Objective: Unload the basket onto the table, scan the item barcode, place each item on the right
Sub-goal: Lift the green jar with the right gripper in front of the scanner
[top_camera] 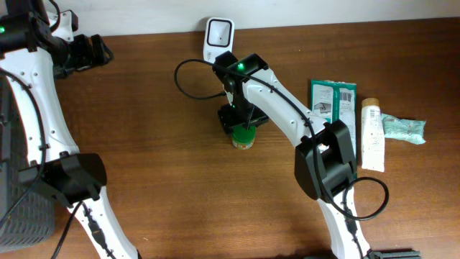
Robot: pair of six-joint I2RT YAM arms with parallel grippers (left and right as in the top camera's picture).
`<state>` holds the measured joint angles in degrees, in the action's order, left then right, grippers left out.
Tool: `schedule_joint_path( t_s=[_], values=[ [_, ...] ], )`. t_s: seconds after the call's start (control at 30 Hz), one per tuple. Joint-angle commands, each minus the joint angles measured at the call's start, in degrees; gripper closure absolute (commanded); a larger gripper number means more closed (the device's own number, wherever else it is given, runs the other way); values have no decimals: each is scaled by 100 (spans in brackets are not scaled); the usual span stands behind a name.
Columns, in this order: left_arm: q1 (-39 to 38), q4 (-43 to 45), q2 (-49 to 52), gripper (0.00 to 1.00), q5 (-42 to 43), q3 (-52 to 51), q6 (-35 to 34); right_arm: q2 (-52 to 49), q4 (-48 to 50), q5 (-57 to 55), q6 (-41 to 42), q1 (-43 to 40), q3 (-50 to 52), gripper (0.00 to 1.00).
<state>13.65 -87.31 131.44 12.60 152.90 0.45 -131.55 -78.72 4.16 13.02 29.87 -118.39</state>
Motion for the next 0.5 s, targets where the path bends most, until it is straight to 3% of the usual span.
schedule_joint_path(
  t_s=[0.0, 0.37, 0.47],
  values=[
    [0, -11, 46, 1, 63, 90, 26, -17, -15, 33, -81, -26, -111, 23],
    [0, -11, 46, 1, 63, 90, 26, -20, 138, -35, -81, -28, 205, 23],
    [2, -11, 46, 1, 61, 90, 26, -20, 83, -33, -81, -42, 205, 28]
  ],
)
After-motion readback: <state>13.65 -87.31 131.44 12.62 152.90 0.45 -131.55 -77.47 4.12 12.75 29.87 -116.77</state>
